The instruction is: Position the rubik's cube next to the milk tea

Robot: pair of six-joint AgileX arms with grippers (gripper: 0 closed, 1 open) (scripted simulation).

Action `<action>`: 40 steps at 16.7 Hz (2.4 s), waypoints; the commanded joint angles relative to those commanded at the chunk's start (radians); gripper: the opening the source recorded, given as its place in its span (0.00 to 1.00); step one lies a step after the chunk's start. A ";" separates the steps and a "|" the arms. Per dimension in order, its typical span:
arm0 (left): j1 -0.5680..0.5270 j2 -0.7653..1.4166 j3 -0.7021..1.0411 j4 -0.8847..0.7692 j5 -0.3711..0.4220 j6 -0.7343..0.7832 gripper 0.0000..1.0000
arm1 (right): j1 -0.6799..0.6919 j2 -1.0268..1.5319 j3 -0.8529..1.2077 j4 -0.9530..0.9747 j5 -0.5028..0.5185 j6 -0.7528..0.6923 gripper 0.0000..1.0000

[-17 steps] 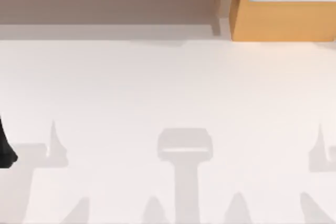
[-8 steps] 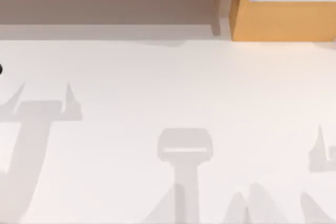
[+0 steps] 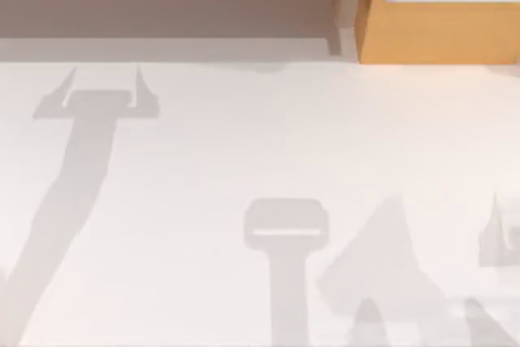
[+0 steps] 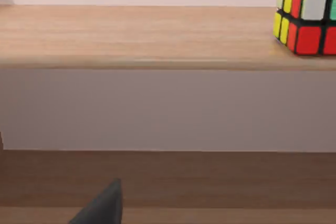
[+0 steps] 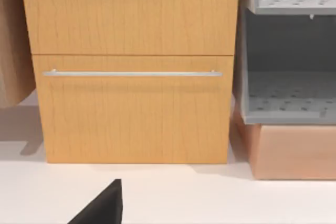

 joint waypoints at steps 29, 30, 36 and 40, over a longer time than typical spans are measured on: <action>-0.113 0.907 0.887 0.011 -0.100 0.008 1.00 | 0.000 0.000 0.000 0.000 0.000 0.000 1.00; -0.112 0.914 0.895 0.010 -0.098 0.007 1.00 | 0.000 0.000 0.000 0.000 0.000 0.000 1.00; -0.112 0.915 0.895 0.010 -0.098 0.007 0.77 | 0.000 0.000 0.000 0.000 0.000 0.000 1.00; -0.112 0.915 0.895 0.010 -0.098 0.007 0.47 | 0.000 0.000 0.000 0.000 0.000 0.000 1.00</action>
